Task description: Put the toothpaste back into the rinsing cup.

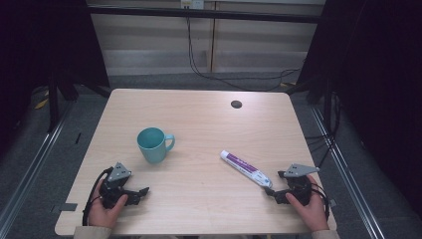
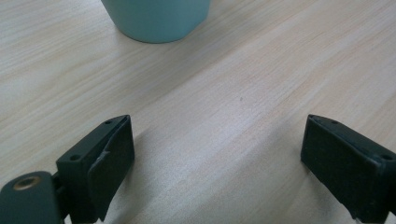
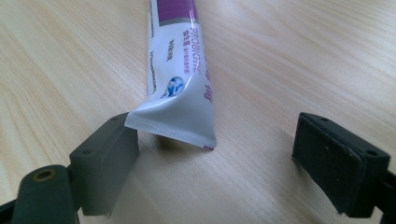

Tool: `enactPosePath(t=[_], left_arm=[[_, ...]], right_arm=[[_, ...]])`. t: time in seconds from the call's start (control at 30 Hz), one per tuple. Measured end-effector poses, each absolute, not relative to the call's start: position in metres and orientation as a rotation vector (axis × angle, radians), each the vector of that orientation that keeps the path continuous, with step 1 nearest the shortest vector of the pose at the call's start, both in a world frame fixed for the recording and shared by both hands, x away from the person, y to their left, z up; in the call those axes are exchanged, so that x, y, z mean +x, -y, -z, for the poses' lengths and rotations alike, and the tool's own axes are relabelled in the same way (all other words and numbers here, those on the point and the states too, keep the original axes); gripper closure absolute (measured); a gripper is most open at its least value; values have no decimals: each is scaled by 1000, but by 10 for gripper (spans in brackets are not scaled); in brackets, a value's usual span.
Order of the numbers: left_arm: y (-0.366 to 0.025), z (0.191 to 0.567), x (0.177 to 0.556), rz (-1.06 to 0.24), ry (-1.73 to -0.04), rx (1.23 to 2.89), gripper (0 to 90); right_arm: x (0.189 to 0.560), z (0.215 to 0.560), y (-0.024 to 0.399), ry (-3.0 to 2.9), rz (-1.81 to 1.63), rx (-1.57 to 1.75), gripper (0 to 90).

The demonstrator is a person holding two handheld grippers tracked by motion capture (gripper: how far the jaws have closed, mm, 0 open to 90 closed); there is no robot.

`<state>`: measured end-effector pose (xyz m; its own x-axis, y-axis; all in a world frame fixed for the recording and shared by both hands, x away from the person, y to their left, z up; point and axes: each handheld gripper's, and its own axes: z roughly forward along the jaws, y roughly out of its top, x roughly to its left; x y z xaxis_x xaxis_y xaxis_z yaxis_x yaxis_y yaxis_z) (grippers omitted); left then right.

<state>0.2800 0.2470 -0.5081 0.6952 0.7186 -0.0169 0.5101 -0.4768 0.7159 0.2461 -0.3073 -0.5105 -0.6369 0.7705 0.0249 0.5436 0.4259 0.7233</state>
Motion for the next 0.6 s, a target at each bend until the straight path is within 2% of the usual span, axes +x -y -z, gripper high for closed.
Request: enactPosePath(t=[0.37, 0.6], left_arm=[[-247, 508, 280, -373, -934, 2183, 94], [-247, 508, 280, -373, -934, 2184, 94]], right_arm=[[246, 510, 307, -2374, -1029, 1134, 135], [257, 496, 294, -2506, -883, 1107, 189]])
